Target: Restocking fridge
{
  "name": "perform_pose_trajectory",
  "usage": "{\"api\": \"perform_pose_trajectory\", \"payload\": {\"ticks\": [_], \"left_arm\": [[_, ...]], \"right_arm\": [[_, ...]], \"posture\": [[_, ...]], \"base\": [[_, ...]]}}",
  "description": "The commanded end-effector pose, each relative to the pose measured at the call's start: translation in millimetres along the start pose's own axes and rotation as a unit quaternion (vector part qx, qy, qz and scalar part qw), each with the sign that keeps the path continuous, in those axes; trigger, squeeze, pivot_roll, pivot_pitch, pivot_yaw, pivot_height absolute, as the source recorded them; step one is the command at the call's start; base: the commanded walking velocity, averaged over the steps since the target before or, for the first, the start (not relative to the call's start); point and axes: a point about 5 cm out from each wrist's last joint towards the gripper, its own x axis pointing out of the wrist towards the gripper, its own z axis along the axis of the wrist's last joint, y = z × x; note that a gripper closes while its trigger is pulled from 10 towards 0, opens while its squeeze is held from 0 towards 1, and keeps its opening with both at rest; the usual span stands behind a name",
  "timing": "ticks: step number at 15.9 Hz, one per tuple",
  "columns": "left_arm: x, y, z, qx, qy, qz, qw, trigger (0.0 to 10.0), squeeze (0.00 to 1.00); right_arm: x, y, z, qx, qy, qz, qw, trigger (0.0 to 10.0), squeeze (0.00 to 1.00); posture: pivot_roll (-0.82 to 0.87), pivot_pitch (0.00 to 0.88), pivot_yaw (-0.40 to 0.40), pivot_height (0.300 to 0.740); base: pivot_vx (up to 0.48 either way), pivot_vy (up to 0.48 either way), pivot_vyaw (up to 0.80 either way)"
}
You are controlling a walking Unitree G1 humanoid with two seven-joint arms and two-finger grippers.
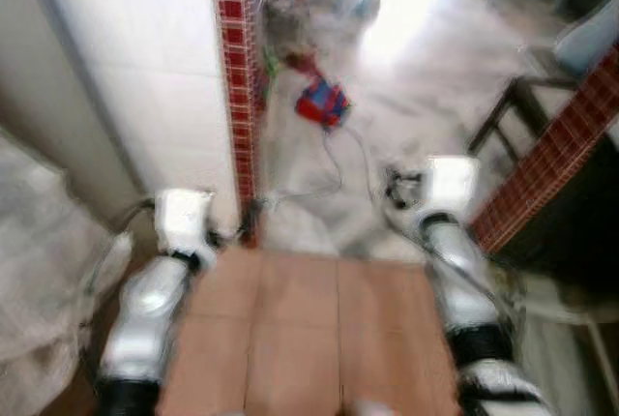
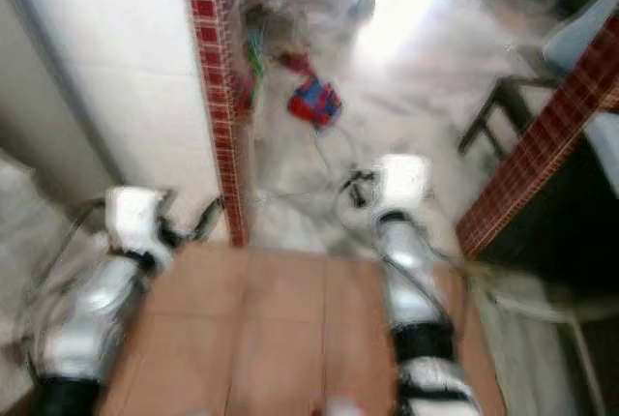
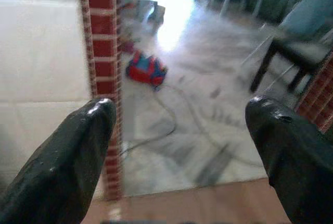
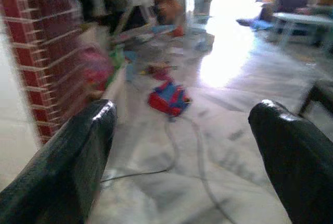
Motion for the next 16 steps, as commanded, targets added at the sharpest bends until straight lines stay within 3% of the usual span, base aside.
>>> {"api": "perform_pose_trajectory", "payload": {"ticks": [1, 8, 16], "left_arm": [[6.5, -10.6, 4.8, 0.001, -0.009, -0.020, 1.000, 10.0, 0.00], [5.8, -12.7, 3.7, 0.003, -0.009, -0.030, 1.000, 10.0, 0.00], [6.0, -10.9, 5.8, -0.007, -0.016, -0.027, 0.999, 10.0, 0.00]], "right_arm": [[1.3, -13.3, 4.2, -0.008, -0.004, -0.021, 1.000, 10.0, 0.00], [2.6, -16.4, 5.5, -0.029, -0.007, -0.039, 0.999, 10.0, 0.00], [2.8, -15.8, 5.9, -0.039, -0.009, -0.040, 0.998, 10.0, 0.00]], "posture": [[0.02, 0.021, 0.000, 0.740], [0.02, 0.021, 0.005, 0.740], [0.02, 0.019, 0.001, 0.740]], "base": [[0.345, 0.000, -0.80], [0.450, 0.000, -0.80], [0.000, 0.000, -0.80]]}}
